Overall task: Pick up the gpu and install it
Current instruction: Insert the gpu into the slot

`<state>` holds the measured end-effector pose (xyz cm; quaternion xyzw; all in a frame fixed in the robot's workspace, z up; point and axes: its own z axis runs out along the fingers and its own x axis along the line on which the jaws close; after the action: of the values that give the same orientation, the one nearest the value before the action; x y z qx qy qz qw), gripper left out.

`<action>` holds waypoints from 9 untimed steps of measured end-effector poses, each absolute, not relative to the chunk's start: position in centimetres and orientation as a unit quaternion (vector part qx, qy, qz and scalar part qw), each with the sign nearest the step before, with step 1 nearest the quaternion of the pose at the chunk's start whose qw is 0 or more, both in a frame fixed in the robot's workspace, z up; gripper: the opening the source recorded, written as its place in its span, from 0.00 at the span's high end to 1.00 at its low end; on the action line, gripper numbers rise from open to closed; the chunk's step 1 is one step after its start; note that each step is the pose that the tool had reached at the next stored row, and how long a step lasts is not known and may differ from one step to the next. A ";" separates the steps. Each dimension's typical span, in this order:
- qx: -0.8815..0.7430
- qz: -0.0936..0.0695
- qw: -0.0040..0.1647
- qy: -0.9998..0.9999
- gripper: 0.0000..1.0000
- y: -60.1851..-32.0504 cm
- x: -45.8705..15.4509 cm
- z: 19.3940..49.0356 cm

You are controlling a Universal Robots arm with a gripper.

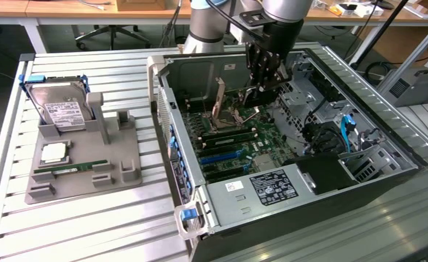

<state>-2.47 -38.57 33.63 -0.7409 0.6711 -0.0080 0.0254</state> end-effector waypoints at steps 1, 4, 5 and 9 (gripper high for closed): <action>-0.741 -0.008 0.025 0.671 0.73 -38.6 -2.5 33.6; -0.741 -0.008 0.025 0.671 0.73 -38.6 -2.5 33.6; -0.741 -0.008 0.025 0.671 0.73 -38.6 -2.5 33.5; -0.741 -0.008 0.025 0.671 0.73 -38.7 -2.5 33.5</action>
<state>-2.47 -38.65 33.48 -0.7409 0.6711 -0.0080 0.0254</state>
